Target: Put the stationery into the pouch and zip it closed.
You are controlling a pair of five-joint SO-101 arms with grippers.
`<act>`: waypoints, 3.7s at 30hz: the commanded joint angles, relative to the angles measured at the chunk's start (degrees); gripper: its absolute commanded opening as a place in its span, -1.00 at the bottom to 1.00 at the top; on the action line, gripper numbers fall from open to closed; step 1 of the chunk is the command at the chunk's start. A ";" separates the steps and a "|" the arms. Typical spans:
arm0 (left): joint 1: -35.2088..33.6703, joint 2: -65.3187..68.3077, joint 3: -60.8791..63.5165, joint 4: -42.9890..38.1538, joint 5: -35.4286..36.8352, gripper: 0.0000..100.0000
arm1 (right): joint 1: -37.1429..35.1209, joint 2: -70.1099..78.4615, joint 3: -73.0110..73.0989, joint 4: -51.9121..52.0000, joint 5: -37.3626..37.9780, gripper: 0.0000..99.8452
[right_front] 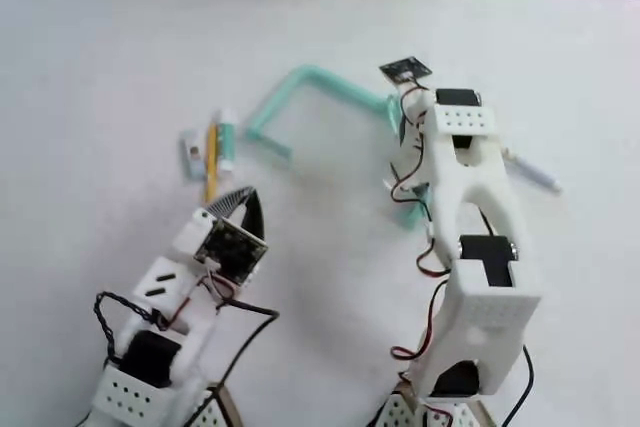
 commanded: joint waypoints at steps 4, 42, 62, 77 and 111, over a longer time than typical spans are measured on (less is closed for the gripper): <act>0.66 -0.13 -0.18 -1.14 0.18 -0.94 | 0.13 -0.31 -2.20 -0.84 0.18 -0.92; 0.84 -0.04 -6.33 3.52 -6.07 -0.74 | 0.31 -20.26 -13.45 19.03 0.53 -0.96; 21.67 39.60 -57.49 29.71 -18.99 -0.63 | -3.12 -47.96 -22.59 24.40 -3.25 -0.96; 20.18 50.77 -42.99 -1.93 -16.53 -0.49 | -7.87 -44.09 -23.91 24.22 -7.38 -0.96; 14.02 76.26 -49.49 -31.12 -20.48 -0.50 | -8.22 -40.84 -27.08 24.13 -5.98 -0.96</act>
